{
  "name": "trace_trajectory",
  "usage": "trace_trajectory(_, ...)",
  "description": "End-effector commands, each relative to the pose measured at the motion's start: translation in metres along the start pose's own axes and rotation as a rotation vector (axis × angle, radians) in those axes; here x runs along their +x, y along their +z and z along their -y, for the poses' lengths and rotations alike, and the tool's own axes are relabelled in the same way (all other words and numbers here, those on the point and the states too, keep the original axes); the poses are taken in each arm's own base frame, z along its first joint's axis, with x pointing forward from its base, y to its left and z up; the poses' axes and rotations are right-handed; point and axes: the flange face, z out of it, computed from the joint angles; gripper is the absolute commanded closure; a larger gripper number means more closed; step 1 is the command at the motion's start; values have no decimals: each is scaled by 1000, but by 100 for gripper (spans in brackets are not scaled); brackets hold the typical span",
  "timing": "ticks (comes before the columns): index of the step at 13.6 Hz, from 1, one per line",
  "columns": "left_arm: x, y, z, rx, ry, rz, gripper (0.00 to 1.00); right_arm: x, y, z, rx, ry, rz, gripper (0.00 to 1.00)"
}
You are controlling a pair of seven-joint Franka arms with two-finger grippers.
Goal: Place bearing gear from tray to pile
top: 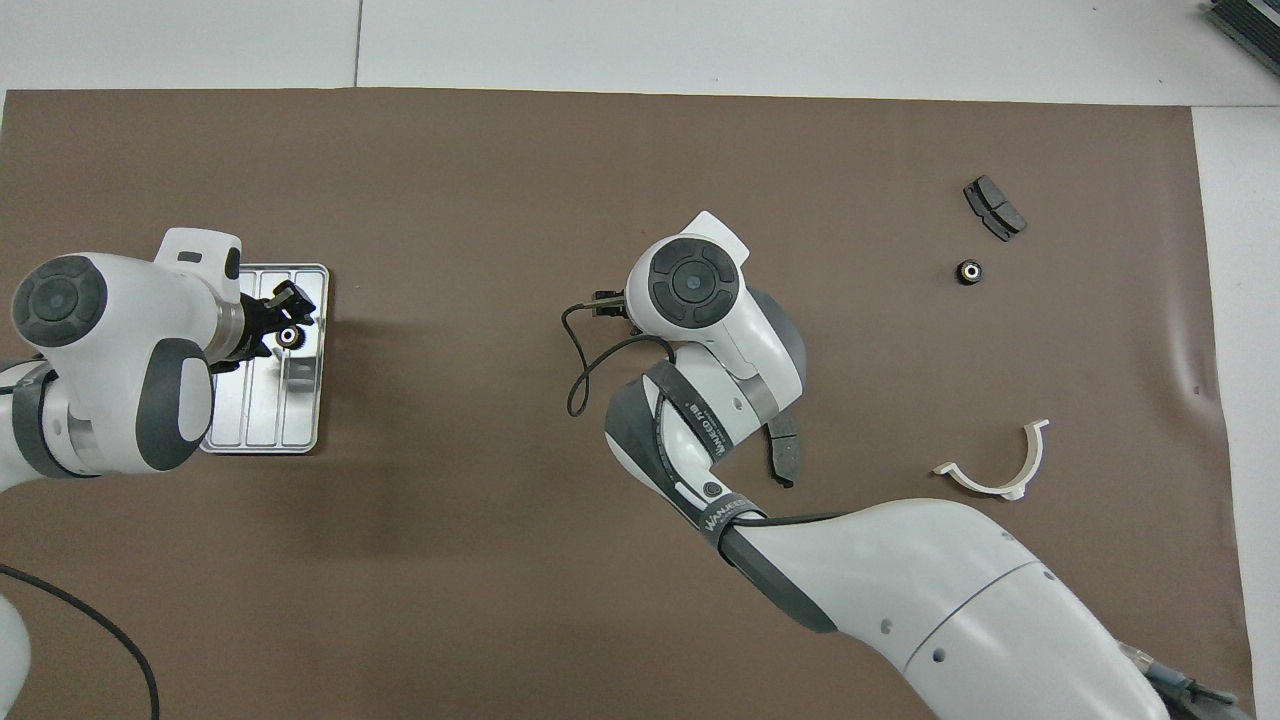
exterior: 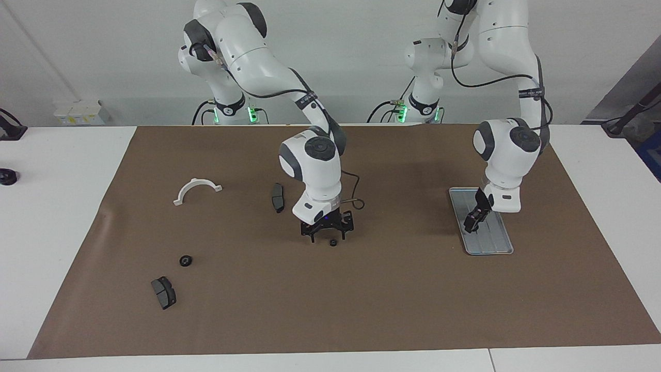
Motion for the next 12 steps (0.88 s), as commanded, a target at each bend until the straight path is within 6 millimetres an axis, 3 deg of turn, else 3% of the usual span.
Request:
trace_trajectory(1, -7, 2, 5, -3, 9, -16, 38, 5, -1, 3, 12, 13, -41, 8)
trace_trajectory(3, -10, 8, 9, 4, 11, -6, 42, 1, 3, 2, 5, 10, -30, 12)
trace_trajectory(5, -11, 9, 10, 6, 11, -3, 52, -4, 6, 5, 5, 4, -23, 17)
trace_trajectory(7, -11, 9, 10, 7, 14, -4, 74, -10, 11, 8, 0, -5, -13, 23)
trace_trajectory(8, -10, 8, 10, 7, 17, -4, 97, -12, 12, 7, -1, -4, -9, 27)
trace_trajectory(12, 1, -10, 1, 21, 77, 7, 100, -15, 14, 7, -7, -7, 1, 41)
